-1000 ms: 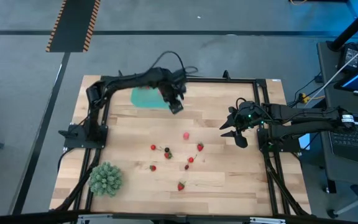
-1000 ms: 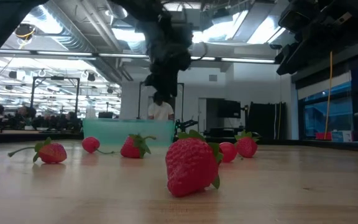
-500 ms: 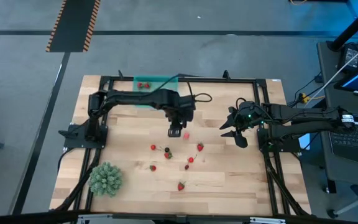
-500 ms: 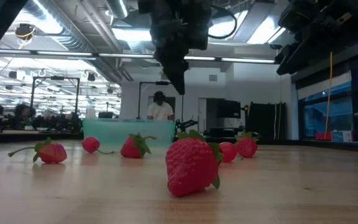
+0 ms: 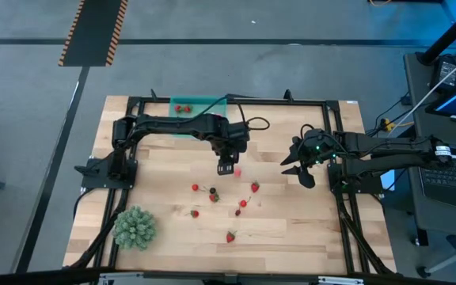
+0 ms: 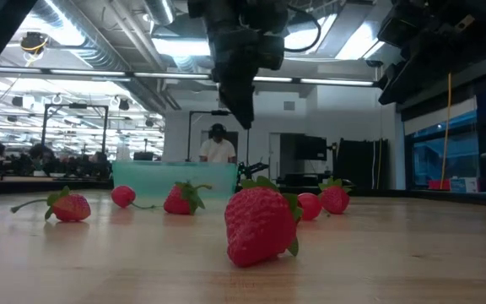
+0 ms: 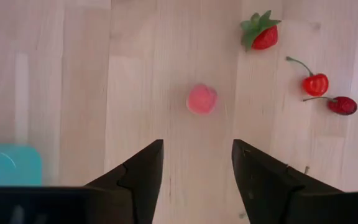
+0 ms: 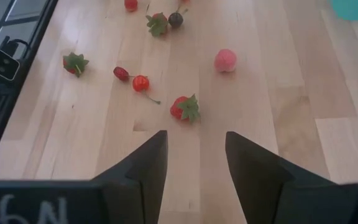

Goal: Pick and placing Produce into tupperware
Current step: Put the pink peach into the blue bin

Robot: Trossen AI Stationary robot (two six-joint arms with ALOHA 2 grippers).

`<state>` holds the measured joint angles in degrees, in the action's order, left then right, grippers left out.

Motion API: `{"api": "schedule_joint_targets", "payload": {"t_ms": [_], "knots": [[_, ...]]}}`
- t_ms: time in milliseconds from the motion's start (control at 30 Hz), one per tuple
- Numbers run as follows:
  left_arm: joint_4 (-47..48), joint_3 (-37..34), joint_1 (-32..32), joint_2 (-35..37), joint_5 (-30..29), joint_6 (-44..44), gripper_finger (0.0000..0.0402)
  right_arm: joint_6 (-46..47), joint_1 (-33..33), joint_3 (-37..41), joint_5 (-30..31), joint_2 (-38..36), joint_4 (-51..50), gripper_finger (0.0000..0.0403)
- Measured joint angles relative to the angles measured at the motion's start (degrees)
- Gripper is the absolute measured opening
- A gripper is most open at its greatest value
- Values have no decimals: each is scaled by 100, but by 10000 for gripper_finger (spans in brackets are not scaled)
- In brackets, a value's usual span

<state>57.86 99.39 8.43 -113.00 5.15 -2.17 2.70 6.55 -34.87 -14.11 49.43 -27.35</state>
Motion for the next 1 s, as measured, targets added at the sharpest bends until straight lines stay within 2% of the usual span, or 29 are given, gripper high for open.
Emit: {"api": "schedule_joint_targets", "payload": {"t_ms": [267,800,1000], "knots": [[-475,-290,-84,-125,38,-545,236,-24,2,2,0,0,-2,165],[-2506,-1917,-170,-149,-11,-586,232,-33,1,2,4,0,-67,165],[-2802,-2207,-170,-149,-57,-407,232,-35,1,2,6,0,-69,165]]}}
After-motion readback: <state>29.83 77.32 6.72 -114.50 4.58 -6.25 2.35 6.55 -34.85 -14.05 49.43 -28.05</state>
